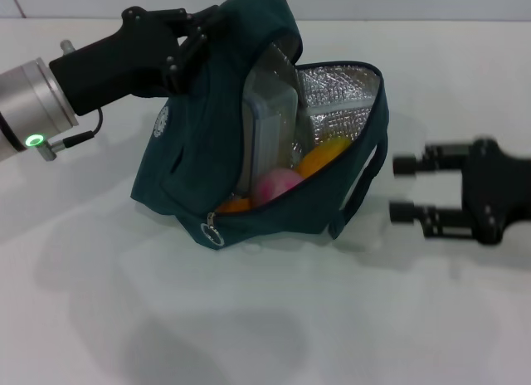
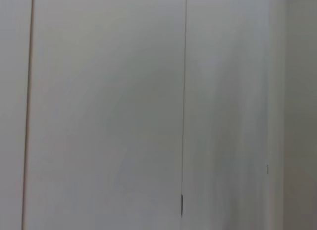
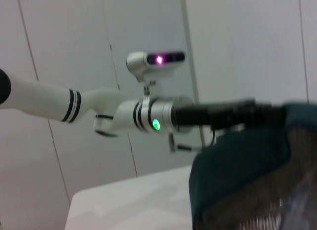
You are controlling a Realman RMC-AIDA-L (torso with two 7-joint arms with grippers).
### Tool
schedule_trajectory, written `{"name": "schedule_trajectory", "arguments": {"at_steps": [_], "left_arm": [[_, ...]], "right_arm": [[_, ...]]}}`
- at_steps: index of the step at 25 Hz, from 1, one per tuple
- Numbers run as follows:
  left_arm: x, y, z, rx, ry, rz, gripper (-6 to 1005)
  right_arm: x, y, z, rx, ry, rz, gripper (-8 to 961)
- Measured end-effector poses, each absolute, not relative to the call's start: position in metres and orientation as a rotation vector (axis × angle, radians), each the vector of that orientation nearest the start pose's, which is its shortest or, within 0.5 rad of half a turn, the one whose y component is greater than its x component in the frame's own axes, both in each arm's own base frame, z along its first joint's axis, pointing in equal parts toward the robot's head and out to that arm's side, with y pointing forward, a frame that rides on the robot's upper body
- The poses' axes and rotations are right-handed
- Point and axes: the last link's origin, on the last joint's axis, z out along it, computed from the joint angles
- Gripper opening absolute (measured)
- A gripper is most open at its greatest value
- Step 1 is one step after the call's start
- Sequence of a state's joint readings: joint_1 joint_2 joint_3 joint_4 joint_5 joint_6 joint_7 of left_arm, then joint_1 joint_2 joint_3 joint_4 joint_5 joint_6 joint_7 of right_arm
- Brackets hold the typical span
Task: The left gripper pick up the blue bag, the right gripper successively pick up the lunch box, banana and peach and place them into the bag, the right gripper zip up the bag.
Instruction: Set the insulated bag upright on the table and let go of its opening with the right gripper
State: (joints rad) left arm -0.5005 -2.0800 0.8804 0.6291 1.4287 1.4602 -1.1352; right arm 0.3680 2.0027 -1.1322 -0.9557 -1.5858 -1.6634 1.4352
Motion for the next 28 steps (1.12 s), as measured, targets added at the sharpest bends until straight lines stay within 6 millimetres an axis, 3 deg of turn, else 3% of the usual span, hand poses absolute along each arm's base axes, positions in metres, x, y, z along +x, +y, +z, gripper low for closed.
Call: {"name": "schedule_trajectory", "arguments": {"at_steps": [3,7,19,28], "left_arm": [[-0.221,0.356,0.020,-2.391,-0.290,-1.075,39],[-0.220,0.356,0.018,-2.390,-0.274,-1.074,40],[-0.219,0.357,0.014,-2.388,-0.274,-1.087,39],[-0.217,0.358,0.014,-2.369,-0.267,-1.105,39]], "right_arm": [[0.236,0.296,0.014,-2.901,0.369,0.793,579],[0.244,0.297,-0.009,-2.942,0.427,0.725,564],[0.219,0.329,-0.046,-3.006,0.369,0.646,502],[0.213,0.334,-0.061,-3.050,0.322,0.544,472]]}}
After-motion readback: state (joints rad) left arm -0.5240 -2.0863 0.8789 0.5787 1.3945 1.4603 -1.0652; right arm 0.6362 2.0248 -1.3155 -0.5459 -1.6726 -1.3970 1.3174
